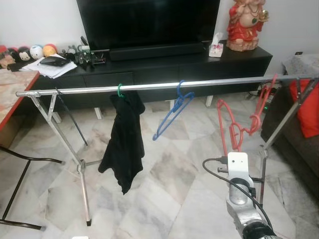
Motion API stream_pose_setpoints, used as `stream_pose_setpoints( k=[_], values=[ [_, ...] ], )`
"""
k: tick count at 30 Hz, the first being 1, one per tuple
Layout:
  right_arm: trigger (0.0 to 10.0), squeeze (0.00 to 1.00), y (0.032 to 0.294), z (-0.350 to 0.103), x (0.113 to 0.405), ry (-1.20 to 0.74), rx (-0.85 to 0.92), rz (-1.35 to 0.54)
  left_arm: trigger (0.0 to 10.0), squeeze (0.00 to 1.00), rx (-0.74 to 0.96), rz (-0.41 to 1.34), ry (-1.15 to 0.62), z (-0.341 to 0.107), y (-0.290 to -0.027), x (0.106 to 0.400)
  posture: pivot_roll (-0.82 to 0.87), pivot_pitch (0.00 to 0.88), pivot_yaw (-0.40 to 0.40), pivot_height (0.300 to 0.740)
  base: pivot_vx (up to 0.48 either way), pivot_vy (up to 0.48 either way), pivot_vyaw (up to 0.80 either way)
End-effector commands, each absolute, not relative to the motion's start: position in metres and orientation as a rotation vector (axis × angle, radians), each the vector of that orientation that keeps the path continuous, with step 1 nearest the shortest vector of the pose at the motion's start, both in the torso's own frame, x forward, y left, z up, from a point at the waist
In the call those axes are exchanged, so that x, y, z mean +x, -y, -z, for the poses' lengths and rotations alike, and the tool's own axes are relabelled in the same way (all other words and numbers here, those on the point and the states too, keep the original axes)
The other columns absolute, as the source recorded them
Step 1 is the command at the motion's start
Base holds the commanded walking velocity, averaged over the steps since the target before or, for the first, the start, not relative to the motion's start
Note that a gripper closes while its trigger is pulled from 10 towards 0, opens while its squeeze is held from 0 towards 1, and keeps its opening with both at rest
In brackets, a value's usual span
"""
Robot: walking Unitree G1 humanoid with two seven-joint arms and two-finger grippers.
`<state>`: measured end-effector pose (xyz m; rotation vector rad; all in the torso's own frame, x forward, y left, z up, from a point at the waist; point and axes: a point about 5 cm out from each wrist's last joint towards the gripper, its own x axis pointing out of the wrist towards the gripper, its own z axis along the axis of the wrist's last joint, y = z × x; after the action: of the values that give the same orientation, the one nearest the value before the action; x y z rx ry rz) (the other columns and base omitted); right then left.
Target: Hang hanger
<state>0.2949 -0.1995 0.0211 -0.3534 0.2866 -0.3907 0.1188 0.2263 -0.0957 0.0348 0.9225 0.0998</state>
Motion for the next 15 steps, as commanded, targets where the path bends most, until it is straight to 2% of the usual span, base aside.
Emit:
stream_pose_setpoints(
  k=[1,15],
  values=[
    [10.0,0.0,0.2031,-0.0242,0.2966,-0.278,-0.351,0.405,10.0,0.0,0.044,-0.088,-0.934,0.0961,-0.2252,0.1199,-0.08,0.0,0.038,0.74,0.319,0.0,0.0],
    [10.0,0.0,0.2055,-0.025,0.2974,-0.28,-0.355,0.415,10.0,0.0,0.046,-0.087,-0.937,0.0958,-0.2267,0.1203,-0.08,0.0,0.037,0.74,0.328,0.0,0.0]
  ],
)
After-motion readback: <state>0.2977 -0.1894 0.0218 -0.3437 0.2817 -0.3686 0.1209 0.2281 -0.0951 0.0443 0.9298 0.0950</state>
